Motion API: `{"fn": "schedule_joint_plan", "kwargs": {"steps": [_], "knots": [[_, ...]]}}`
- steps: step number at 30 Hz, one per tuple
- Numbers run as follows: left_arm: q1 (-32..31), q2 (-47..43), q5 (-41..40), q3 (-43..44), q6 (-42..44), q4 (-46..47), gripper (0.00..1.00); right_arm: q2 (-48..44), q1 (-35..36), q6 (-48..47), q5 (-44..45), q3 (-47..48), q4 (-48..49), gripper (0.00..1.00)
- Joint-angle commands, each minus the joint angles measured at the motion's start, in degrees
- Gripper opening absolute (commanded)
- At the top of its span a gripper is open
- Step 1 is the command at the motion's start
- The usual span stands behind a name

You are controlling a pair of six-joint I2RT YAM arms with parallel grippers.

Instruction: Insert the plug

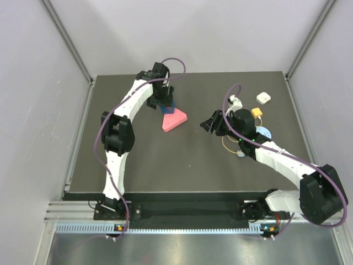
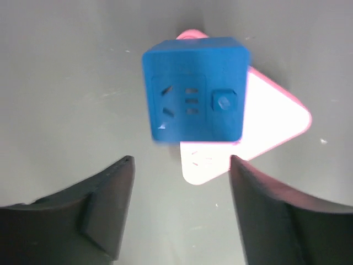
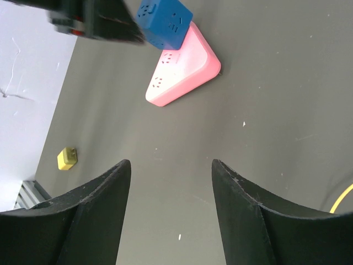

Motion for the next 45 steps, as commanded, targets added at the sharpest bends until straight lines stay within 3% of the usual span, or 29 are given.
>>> {"fn": "schedule_joint_plan", "kwargs": {"steps": [1,3,4,6,7,18,23,33,34,37,39,42,45], "knots": [[0.3,-8.1,-0.7,3.2,-0.3,-0.3,0.72,-2.0,0.4,-0.7,1.0,0.1,0.9,0.61],[0.4,-9.8,-0.8,3.4,-0.9,1.0,0.64,-2.0,0.4,-0.7,1.0,0.1,1.0,0.61],[0.5,-10.3,-0.9,2.8,-1.0,1.9,0.38,-1.9,0.4,-0.7,1.0,0.2,1.2,0.61],[0.6,-11.8,-1.2,1.7,-1.7,5.3,0.19,-1.6,0.4,-0.5,0.8,0.2,1.5,0.61],[0.7,-12.0,-1.1,0.5,-1.7,6.3,0.00,-1.6,0.4,-0.5,0.7,0.3,1.5,0.61],[1.9,-6.2,2.4,-6.3,-0.6,15.0,0.00,-1.5,0.6,-0.9,0.4,0.3,1.6,0.60],[2.0,-2.2,5.6,-6.4,-0.3,12.0,0.00,-1.2,0.6,-1.3,0.3,0.8,1.0,0.59],[2.0,-10.2,-1.9,-5.4,0.0,12.4,0.00,-0.4,1.4,-0.8,0.7,0.6,1.4,0.59],[1.9,-10.9,-3.0,-5.1,-0.3,11.2,0.00,-0.1,1.5,-0.9,0.7,0.4,1.5,0.59],[2.0,-14.8,-12.0,-6.9,-2.7,8.4,0.35,-0.5,2.1,-1.5,0.6,-0.5,1.4,0.60],[2.3,-19.2,-23.2,-9.9,-7.2,8.0,0.52,-1.1,2.2,-2.2,0.5,-1.3,1.6,0.61],[4.6,-25.7,-26.0,-17.8,-14.0,7.4,0.71,-2.2,2.3,-2.2,0.2,-3.3,2.7,0.65],[8.7,-32.7,-24.1,-26.2,-21.7,6.9,0.74,-3.5,2.6,-2.2,-0.8,-5.1,3.7,0.71]]}}
